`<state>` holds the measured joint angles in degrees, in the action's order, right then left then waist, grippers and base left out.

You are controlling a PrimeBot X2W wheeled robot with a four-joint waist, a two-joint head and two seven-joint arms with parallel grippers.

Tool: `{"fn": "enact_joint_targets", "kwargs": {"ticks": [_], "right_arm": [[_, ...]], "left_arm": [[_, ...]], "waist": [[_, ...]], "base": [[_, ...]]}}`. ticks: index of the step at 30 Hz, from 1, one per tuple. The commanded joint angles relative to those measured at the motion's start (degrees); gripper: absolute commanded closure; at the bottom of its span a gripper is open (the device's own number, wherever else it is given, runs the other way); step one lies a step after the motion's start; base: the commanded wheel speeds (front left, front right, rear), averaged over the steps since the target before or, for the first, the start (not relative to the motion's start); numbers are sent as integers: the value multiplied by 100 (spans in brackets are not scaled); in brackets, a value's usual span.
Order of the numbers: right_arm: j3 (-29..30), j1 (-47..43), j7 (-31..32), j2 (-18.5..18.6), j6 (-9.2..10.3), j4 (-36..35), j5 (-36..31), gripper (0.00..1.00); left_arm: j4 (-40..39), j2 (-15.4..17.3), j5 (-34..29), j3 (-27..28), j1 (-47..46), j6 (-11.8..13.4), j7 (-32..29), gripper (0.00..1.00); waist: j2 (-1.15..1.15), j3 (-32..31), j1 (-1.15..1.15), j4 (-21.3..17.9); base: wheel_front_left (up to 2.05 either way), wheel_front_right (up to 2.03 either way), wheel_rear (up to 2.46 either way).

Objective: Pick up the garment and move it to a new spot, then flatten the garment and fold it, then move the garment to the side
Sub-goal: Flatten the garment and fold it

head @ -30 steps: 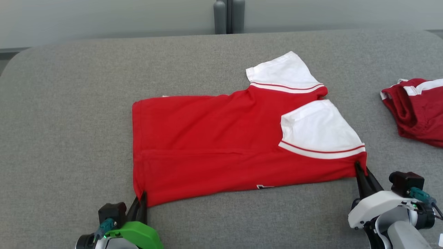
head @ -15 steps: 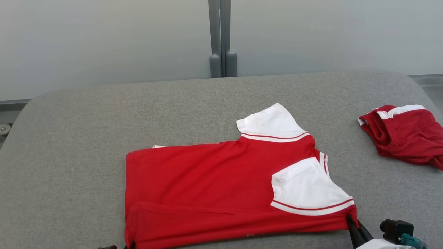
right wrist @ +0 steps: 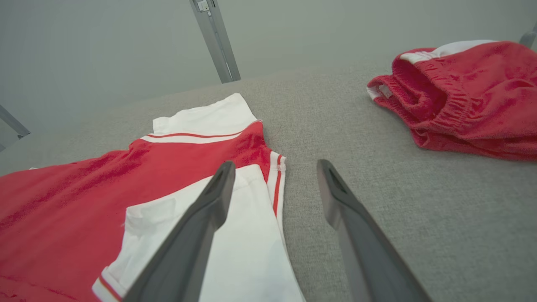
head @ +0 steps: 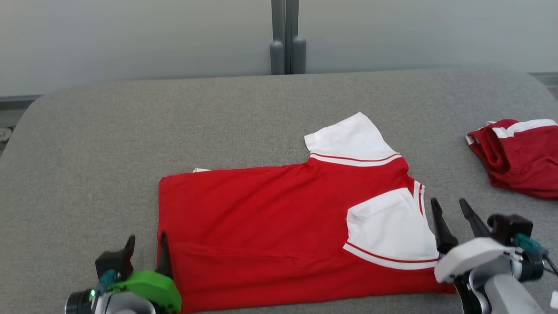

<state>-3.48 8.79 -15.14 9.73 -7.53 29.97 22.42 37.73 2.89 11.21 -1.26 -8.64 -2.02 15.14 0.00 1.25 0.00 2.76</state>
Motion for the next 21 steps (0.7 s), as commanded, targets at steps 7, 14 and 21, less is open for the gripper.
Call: {"fn": "enact_joint_targets", "kwargs": {"ticks": [7, 14, 21], "right_arm": [[-376, 1203, 3, 22, 10, 3, -166, 0], [-583, 1947, 3, -20, 10, 143, -321, 0], [-622, 2521, 3, 56, 10, 485, -485, 0]], "left_arm": [[591, 119, -175, 148, -1488, -200, -6, 0], [1270, 210, -200, 181, -2404, -330, -6, 0], [1562, 210, -138, 249, -2781, -403, -5, 0]], "waist": [[0, 998, 0, 0], [0, 1491, 0, -87], [0, 1729, 0, -58]], "base": [[0, 0, 0], [0, 0, 0], [0, 0, 0]]}}
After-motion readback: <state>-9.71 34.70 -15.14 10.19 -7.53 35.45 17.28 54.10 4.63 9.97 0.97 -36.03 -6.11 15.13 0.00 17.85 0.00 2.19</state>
